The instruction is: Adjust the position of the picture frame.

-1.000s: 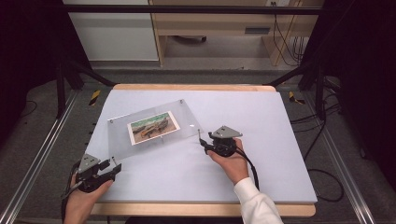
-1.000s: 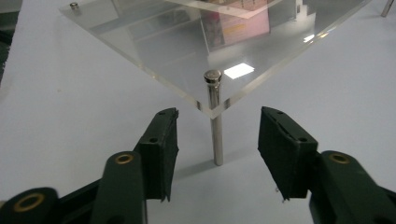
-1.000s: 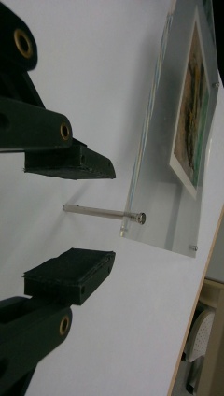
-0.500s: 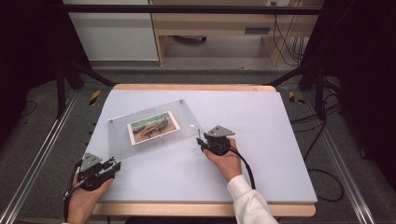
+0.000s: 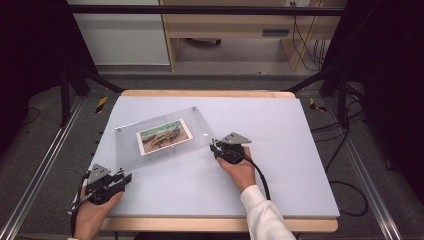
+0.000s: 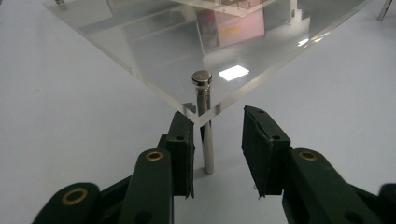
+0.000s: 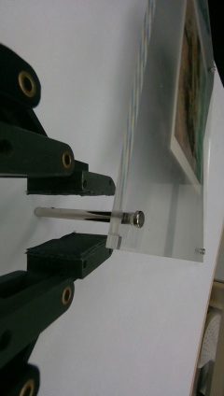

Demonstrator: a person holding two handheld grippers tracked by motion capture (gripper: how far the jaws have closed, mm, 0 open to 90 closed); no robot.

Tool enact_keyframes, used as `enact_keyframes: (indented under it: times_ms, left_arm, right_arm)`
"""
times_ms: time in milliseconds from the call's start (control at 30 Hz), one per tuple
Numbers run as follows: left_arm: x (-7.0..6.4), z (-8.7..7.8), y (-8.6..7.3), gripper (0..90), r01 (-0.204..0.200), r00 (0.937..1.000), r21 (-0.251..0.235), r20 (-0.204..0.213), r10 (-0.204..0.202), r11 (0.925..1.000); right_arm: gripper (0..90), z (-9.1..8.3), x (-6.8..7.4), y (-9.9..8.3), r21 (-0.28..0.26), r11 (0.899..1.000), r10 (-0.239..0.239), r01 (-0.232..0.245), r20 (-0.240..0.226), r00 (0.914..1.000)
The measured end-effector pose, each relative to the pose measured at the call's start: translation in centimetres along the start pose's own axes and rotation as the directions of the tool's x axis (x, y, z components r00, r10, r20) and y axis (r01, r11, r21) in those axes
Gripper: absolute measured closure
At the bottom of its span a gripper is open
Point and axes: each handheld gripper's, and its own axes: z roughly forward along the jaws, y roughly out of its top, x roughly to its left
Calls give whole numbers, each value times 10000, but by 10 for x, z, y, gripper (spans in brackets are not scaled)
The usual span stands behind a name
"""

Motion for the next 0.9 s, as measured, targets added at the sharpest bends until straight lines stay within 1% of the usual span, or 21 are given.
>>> enact_keyframes:
  times_ms: [167,267,400,433,500,633,733,867,900]
  left_arm:
    - [0,0,1,678,-69,10000,8,60,69,10000]
    - [1,0,1,692,-42,10000,-70,67,42,10000]
    - [2,-1,2,712,0,10000,-189,60,1,9998]
    - [2,-1,2,712,-3,10000,-227,64,4,9997]
    - [2,-1,2,709,-14,10000,-224,64,15,9997]
    - [3,-1,2,707,31,10000,-242,71,-29,9997]
    - [5,-2,2,708,187,9998,-371,74,-185,9991]
    - [5,-2,4,709,48,10000,-529,-10,-49,9986]
    - [5,-2,4,712,48,10000,-529,-10,-49,9986]
  right_arm:
    - [745,3,-3,-1,-86,9999,116,-116,-33,9999]
    - [778,4,-4,-1,-293,9994,170,-173,-104,9998]
    - [788,5,-5,-1,-367,9990,235,-240,-125,9996]
    - [790,5,-5,-1,-370,9988,306,-311,-159,9994]
    - [836,4,-5,-1,-436,9983,373,-389,-350,9987]
    - [842,3,-4,1,-406,9983,411,-425,-348,9985]
    - [844,3,-6,2,-408,9980,471,-489,-429,9980]
    - [843,2,-6,4,-370,9971,645,-662,-456,9969]
    - [844,2,-6,5,-373,9974,598,-615,-444,9972]
